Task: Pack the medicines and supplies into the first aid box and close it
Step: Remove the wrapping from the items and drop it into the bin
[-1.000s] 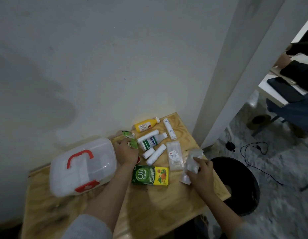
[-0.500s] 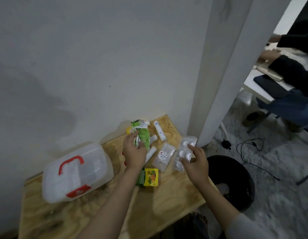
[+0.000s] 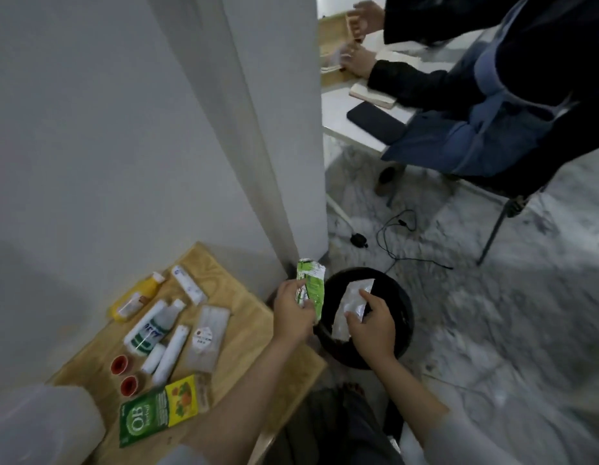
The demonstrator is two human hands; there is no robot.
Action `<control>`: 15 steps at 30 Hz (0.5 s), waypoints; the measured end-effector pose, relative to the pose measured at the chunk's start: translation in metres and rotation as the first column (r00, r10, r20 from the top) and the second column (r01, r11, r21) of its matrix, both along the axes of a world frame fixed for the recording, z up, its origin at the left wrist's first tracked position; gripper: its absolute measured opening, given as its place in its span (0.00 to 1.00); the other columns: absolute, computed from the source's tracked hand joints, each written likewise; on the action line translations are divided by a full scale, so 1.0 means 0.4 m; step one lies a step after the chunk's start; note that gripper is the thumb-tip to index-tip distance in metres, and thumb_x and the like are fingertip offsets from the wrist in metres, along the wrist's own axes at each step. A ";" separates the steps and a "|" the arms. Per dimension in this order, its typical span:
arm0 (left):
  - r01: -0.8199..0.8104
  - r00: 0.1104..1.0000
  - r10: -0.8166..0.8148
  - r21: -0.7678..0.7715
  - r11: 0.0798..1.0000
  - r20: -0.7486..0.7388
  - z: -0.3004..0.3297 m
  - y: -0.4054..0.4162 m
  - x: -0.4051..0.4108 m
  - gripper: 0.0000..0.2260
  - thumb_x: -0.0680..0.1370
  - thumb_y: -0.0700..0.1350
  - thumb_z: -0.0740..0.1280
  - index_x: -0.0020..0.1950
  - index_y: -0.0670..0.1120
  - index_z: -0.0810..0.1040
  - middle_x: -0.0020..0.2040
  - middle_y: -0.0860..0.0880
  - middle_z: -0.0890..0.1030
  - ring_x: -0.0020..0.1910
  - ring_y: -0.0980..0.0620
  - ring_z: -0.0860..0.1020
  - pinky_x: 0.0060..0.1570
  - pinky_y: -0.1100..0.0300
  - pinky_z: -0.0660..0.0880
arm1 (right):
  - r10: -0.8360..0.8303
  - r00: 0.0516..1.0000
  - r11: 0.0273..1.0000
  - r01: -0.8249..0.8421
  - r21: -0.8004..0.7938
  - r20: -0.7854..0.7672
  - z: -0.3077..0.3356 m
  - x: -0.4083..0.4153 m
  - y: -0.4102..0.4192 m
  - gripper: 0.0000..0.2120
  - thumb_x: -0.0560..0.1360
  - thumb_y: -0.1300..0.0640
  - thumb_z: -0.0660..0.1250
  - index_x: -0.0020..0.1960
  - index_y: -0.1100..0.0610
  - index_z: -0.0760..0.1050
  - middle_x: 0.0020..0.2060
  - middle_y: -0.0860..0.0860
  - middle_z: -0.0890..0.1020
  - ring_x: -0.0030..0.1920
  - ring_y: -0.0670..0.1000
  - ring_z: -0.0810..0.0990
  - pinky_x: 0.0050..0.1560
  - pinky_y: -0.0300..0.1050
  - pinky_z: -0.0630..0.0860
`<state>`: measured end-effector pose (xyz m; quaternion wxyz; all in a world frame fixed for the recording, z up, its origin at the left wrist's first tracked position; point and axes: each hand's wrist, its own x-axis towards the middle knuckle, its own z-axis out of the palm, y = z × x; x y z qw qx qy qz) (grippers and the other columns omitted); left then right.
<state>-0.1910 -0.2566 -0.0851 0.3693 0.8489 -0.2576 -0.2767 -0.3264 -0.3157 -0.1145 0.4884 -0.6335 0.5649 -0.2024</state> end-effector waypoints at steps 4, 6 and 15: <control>0.156 0.985 -0.139 0.174 0.972 -0.102 -0.085 -0.109 -0.083 0.18 0.72 0.32 0.64 0.62 0.36 0.75 0.62 0.39 0.74 0.61 0.43 0.73 0.51 0.70 0.63 | -0.053 0.994 0.991 0.065 0.118 -0.100 -0.093 -0.060 -0.064 0.24 0.73 0.63 0.64 0.69 0.62 0.66 0.67 0.58 0.72 0.66 0.56 0.71 0.61 0.43 0.68; 0.246 0.967 -0.219 0.247 0.937 -0.132 -0.117 -0.155 -0.109 0.14 0.72 0.32 0.64 0.57 0.34 0.77 0.58 0.38 0.75 0.58 0.41 0.75 0.49 0.64 0.66 | -0.080 0.988 0.978 0.103 0.181 -0.132 -0.131 -0.072 -0.098 0.24 0.74 0.63 0.63 0.69 0.61 0.65 0.68 0.59 0.71 0.67 0.57 0.70 0.64 0.46 0.68; 0.434 0.897 -0.329 0.438 0.787 -0.296 -0.251 -0.236 -0.111 0.28 0.71 0.49 0.68 0.69 0.43 0.69 0.68 0.46 0.72 0.67 0.44 0.70 0.65 0.53 0.69 | 0.023 0.968 0.963 0.046 0.266 -0.248 -0.230 -0.085 -0.187 0.23 0.76 0.61 0.62 0.70 0.57 0.65 0.74 0.56 0.61 0.74 0.56 0.60 0.66 0.50 0.68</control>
